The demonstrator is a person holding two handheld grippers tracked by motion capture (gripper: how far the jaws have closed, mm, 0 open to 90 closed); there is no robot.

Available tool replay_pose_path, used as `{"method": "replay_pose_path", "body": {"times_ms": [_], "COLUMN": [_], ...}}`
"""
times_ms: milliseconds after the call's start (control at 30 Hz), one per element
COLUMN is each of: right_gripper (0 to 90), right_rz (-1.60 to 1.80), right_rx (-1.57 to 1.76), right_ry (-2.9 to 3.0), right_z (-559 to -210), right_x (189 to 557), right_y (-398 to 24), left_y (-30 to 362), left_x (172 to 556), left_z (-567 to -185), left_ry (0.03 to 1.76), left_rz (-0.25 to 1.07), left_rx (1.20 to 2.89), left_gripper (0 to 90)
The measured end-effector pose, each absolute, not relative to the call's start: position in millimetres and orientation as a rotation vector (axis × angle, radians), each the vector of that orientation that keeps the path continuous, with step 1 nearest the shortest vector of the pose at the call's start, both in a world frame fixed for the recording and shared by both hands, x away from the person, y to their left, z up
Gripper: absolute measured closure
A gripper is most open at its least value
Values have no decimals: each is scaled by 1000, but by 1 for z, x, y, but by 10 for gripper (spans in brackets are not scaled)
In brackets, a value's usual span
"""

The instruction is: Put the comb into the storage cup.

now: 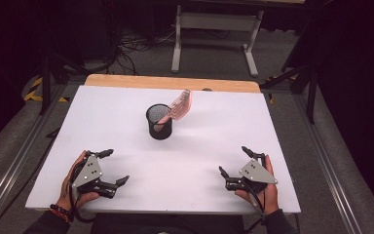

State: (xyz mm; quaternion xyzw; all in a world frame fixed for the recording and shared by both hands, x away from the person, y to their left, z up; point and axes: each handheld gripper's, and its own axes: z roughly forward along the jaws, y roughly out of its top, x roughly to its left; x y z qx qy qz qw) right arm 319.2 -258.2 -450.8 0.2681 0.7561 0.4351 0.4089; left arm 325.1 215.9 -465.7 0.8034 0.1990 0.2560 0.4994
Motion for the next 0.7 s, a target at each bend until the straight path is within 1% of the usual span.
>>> {"method": "replay_pose_path", "body": {"times_ms": [700], "right_gripper": [45], "right_rz": [1076], "right_rx": [663], "right_ry": [1923], "right_z": [-453], "right_x": [320], "right_y": [-255], "left_y": [216], "left_x": [327], "left_z": [-466], "left_ry": [481], "left_rz": [612], "left_rx": [1945], "left_gripper": [38]}}
